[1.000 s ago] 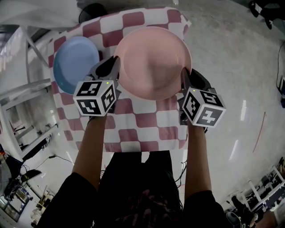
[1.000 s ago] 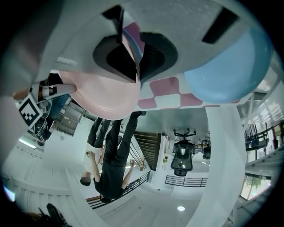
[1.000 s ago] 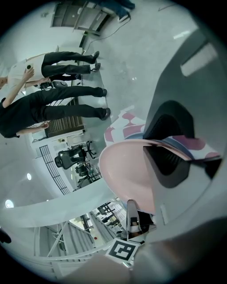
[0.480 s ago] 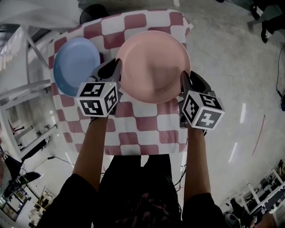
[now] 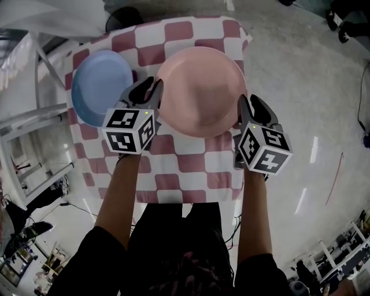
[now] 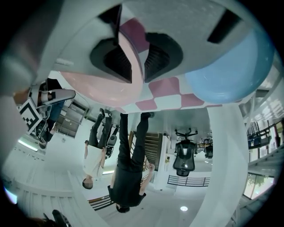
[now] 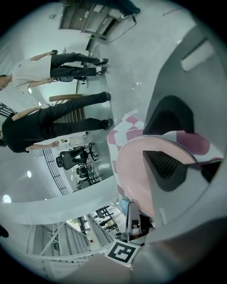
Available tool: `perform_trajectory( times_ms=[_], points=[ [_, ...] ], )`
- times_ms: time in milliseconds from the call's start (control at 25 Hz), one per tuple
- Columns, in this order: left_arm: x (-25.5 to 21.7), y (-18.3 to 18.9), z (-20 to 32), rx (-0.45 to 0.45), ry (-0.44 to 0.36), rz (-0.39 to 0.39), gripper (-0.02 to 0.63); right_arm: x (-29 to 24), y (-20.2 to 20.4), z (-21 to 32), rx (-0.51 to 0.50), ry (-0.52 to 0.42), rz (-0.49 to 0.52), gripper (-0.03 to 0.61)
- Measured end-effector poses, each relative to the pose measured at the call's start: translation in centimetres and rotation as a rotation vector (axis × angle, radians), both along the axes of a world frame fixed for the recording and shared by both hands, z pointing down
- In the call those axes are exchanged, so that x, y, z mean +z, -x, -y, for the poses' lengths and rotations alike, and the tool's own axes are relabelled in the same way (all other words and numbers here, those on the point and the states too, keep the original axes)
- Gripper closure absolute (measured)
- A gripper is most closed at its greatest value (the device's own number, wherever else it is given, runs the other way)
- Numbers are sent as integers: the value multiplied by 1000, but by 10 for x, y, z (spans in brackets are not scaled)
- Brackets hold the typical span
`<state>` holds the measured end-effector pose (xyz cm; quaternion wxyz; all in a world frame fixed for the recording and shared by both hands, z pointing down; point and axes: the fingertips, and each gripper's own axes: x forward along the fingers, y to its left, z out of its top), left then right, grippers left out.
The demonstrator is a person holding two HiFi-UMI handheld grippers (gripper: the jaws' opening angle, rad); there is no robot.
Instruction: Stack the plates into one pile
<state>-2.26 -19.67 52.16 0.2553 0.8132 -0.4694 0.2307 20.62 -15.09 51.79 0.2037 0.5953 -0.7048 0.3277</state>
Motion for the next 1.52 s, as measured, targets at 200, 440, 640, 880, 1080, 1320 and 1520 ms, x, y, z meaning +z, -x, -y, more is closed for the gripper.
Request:
perform_trajectory(
  times_ms=[200,440,640,880,1080,1320,1520],
  points=[
    [-8,4,0,-9,-8,-3,538,-11,-1,1,-7,-16,-8,523],
    [-16,10,-4,-20,-18,-8,595,-21,4,0,-19,-30,5,569],
    [-20,20,-11,-36,-21,-13,618,-26,20,-2,-45,-33,26,571],
    [-26,35,-20,-61,-29,-25,618,-32,48,-1,-97,-32,49,569],
    [-32,58,-29,-94,-37,-20,618,-35,79,1,-154,-29,66,570],
    [-34,100,-39,-160,-45,-6,618,-34,119,2,-222,-27,86,571],
    [-38,134,-53,-217,-49,3,618,-38,155,3,-275,-36,113,571]
  ],
)
